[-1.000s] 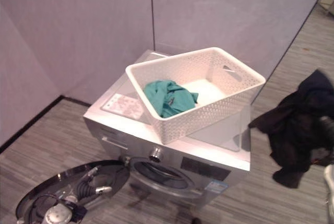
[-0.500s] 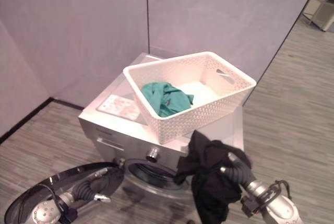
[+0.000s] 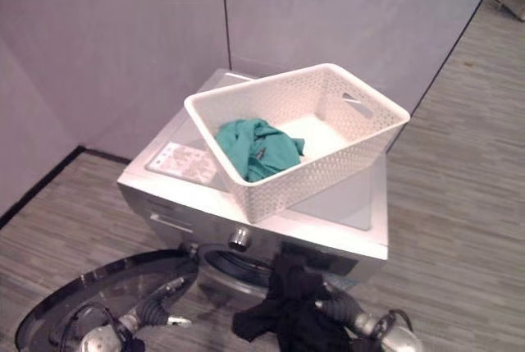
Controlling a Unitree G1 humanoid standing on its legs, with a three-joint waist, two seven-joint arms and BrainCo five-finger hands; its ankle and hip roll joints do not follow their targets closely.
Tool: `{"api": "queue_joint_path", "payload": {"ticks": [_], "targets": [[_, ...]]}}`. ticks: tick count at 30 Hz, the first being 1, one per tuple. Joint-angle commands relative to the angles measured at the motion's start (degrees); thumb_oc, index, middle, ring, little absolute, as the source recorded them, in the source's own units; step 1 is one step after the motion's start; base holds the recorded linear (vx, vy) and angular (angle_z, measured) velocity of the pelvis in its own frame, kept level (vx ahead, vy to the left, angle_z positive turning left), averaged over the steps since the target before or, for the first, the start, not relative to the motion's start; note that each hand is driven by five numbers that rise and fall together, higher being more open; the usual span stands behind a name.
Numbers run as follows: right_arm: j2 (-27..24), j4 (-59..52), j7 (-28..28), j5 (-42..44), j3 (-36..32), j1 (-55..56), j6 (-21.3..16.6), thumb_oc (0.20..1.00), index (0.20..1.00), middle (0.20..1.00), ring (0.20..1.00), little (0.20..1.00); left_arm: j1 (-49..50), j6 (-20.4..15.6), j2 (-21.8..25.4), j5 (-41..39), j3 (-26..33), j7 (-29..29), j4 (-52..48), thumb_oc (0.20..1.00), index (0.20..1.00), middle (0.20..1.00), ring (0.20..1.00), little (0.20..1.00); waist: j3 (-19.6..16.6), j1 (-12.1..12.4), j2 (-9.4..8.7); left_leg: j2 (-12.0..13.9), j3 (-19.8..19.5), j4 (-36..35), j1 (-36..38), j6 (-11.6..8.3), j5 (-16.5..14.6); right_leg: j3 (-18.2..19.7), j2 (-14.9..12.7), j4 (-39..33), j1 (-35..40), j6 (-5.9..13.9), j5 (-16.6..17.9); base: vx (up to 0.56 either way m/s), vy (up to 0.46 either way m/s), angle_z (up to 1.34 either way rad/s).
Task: Grab the laundry basket,head to the washer,open it,put in the laundry and shut it.
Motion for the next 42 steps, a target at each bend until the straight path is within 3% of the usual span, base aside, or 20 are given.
{"api": "queue_joint_path", "payload": {"ticks": [1, 3, 4, 5, 8, 9, 10, 12, 13, 17, 20, 25, 28, 32, 35, 42], "targets": [[1.6, 0.0, -3.6, -4.1, 0.2, -6.3, -4.1, 0.2, 0.2, 0.2, 0.2, 0.2, -3.8, -3.7, -0.2, -0.7, -0.6, 2.0, -0.7, 1.0, 1.0, 1.0, 1.0, 1.0, 3.5, 2.3, -0.33, -1.9, -6.9, 6.1, -3.9, 4.47, -7.6, -7.7, -7.6, 1.9, 2.4, 4.79, -0.7, -0.11, 0.099, 0.32], [5.8, 4.4, -7.4, -6.3, 2.2, -12.5, -4.9, 0.2, 0.2, 0.2, 0.2, 0.2, -6.0, -3.7, -2.5, 0.4, -2.3, 4.5, -0.5, 1.0, 1.0, 1.0, 1.0, 1.0, 4.8, 3.8, -0.64, -3.9, -8.1, 6.8, -5.8, 5.51, -7.9, -8.4, -9.7, 2.8, 1.0, 5.34, 1.2, -0.16, 0.095, 0.57], [7.9, 7.9, -9.6, -7.4, 4.3, -17.7, -5.4, 0.2, 0.2, 0.2, 0.2, 0.2, -7.4, -3.6, -3.6, 2.4, -2.8, 6.4, 0.7, 1.0, 1.0, 1.0, 1.0, 1.0, 5.2, 5.1, -0.67, -4.6, -7.8, 6.7, -7.6, 5.97, -7.3, -7.8, -11.0, 3.8, -2.5, 5.85, 4.5, -0.24, 0.049, 0.51], [8.9, 8.6, -10.5, -7.2, 5.4, -20.2, -5.7, 0.2, 0.2, 0.2, 0.2, 0.2, -8.1, -3.4, -3.6, 3.4, -2.7, 7.6, 1.0, 1.0, 1.0, 1.0, 1.0, 1.0, 5.4, 5.9, -0.4, -4.0, -7.6, 6.7, -8.6, 6.19, -6.7, -8.3, -10.8, 5.6, -4.1, 5.58, 4.4, -0.26, -0.012, 0.19], [9.3, 10.3, -12.0, -6.5, 6.7, -24.2, -6.1, 0.2, 0.2, 0.2, 0.2, 0.2, -9.9, -3.2, -3.5, 2.8, -2.6, 10.3, 2.0, 1.0, 1.0, 1.0, 1.0, 1.0, 6.6, 6.4, 0.83, -2.2, -7.8, 6.8, -11.1, 6.47, -4.2, -7.4, -6.7, 14.3, -5.1, 2.93, -2.6, -0.28, -0.069, -0.36], [8.8, 10.5, -12.5, -5.4, 7.0, -25.2, -6.5, 0.2, 0.2, 0.2, 0.2, 0.2, -10.4, -2.8, -3.3, 2.2, -3.0, 10.8, 1.8, 1.0, 1.0, 1.0, 1.0, 1.0, 6.6, 7.0, 1.19, -1.2, -8.1, 6.4, -13.0, 6.34, -2.1, -7.2, -2.1, 19.8, -5.3, 0.86, -10.6, -0.38, -0.248, -0.04], [8.7, 11.1, -12.8, -4.9, 7.6, -27.7, -6.5, 0.2, 0.2, 0.2, 0.2, 0.2, -11.5, -2.8, -2.8, 2.6, -2.9, 11.0, 1.2, 1.0, 1.0, 1.0, 1.0, 1.0, 6.8, 8.8, 0.04, -0.7, -8.0, 6.6, -15.3, 4.93, -0.7, -11.4, -0.3, 16.5, -1.3, -0.91, -13.6, -0.37, -0.323, 0.07], [8.6, 11.0, -12.8, -4.1, 7.5, -28.4, -6.9, 0.2, 0.2, 0.2, 0.2, 0.2, -12.0, -2.9, -2.6, 2.9, -3.3, 10.9, 0.3, 1.0, 1.0, 1.0, 1.0, 1.0, 7.0, 9.8, -0.46, -0.1, -8.3, 7.2, -16.7, 4.21, 0.4, -12.2, 1.1, 14.4, 0.2, -1.51, -14.6, -0.24, -0.283, -0.06], [7.6, 10.3, -13.8, -1.5, 8.3, -29.8, -7.7, 0.2, 0.2, 0.2, 0.2, 0.2, -13.8, -3.3, -2.9, 2.9, -4.5, 11.3, -0.3, 1.0, 1.0, 1.0, 1.0, 1.0, 7.8, 10.5, -1.11, 2.2, -8.9, 8.1, -18.6, 2.49, 3.0, -11.3, 4.2, 12.0, 0.4, -3.55, -15.9, -0.2, -0.282, -0.16], [4.9, 8.8, -14.8, 0.6, 8.0, -30.6, -9.4, 0.2, 0.2, 0.2, 0.2, 0.2, -18.5, -4.0, -4.7, 4.5, -8.3, 11.9, -1.3, 1.0, 1.0, 1.0, 1.0, 1.0, 8.0, 9.4, -0.77, 6.3, -11.3, 5.5, -21.4, -1.79, 7.0, -13.6, 8.3, 7.9, 1.1, -4.38, -17.2, -0.17, -0.28, -0.09], [4.1, 8.2, -15.6, 1.1, 7.5, -29.2, -9.7, 0.2, 0.2, 0.2, 0.2, 0.2, -20.0, -4.2, -5.5, 4.4, -10.6, 11.0, -2.8, 1.0, 1.0, 1.0, 1.0, 1.0, 7.9, 8.6, 0.11, 8.2, -11.3, 3.9, -21.4, -2.56, 8.3, -15.5, 9.9, 7.9, 1.5, -5.43, -18.3, -0.03, -0.103, 0.26], [3.9, 6.6, -15.8, 1.6, 6.7, -27.3, -9.7, 0.2, 0.2, 0.2, 0.2, 0.2, -19.7, -4.3, -6.2, 2.6, -12.3, 9.8, -4.5, 1.0, 1.0, 1.0, 1.0, 1.0, 7.3, 8.2, 0.08, 8.7, -11.5, 3.0, -20.3, -2.48, 8.1, -16.6, 9.9, 7.6, 2.6, -5.55, -18.3, 0.04, -0.027, 0.22], [4.8, 6.7, -18.5, -0.9, 4.0, -24.8, -10.0, 0.2, 0.2, 0.2, 0.2, 0.2, -18.4, -4.7, -4.3, 0.9, -16.5, 7.1, -7.7, 1.0, 1.0, 1.0, 1.0, 1.0, 7.1, 8.1, -0.33, 7.5, -10.9, 3.5, -19.7, -2.28, 7.0, -17.0, 8.2, 6.9, 4.0, -4.83, -17.3, 0.11, 0.048, 0.12], [5.3, 8.6, -20.8, -2.8, 2.8, -25.8, -10.1, 0.2, 0.2, 0.2, 0.2, 0.2, -17.8, -4.6, -3.6, 1.5, -17.9, 6.8, -7.6, 1.0, 1.0, 1.0, 1.0, 1.0, 8.1, 8.5, 0.03, 6.8, -10.9, 3.7, -20.0, -2.06, 6.7, -17.3, 7.5, 6.5, 4.0, -4.46, -16.7, 0.02, 0.041, 0.02], [7.9, 13.6, -25.1, -3.9, 2.5, -30.6, -10.6, 0.2, 0.2, 0.2, 0.2, 0.2, -19.3, -4.5, -4.5, 1.9, -20.7, 7.7, -6.8, 1.0, 1.0, 1.0, 1.0, 1.0, 10.6, 9.3, 1.71, 5.7, -11.1, 4.1, -21.7, -1.96, 6.7, -18.2, 6.4, 6.4, 3.1, -4.04, -15.9, -0.05, 0.042, 0.08], [10.4, 19.2, -28.4, -4.5, 3.9, -38.2, -10.6, 0.2, 0.2, 0.2, 0.2, 0.2, -21.3, -4.6, -5.5, -2.3, -22.9, 8.1, -7.4, 1.0, 1.0, 1.0, 1.0, 1.0, 13.3, 10.3, 3.38, 4.6, -11.3, 5.3, -23.9, -1.76, 6.8, -18.8, 5.3, 7.1, 1.2, -3.9, -15.3, -0.04, 0.03, 0.13]]}}
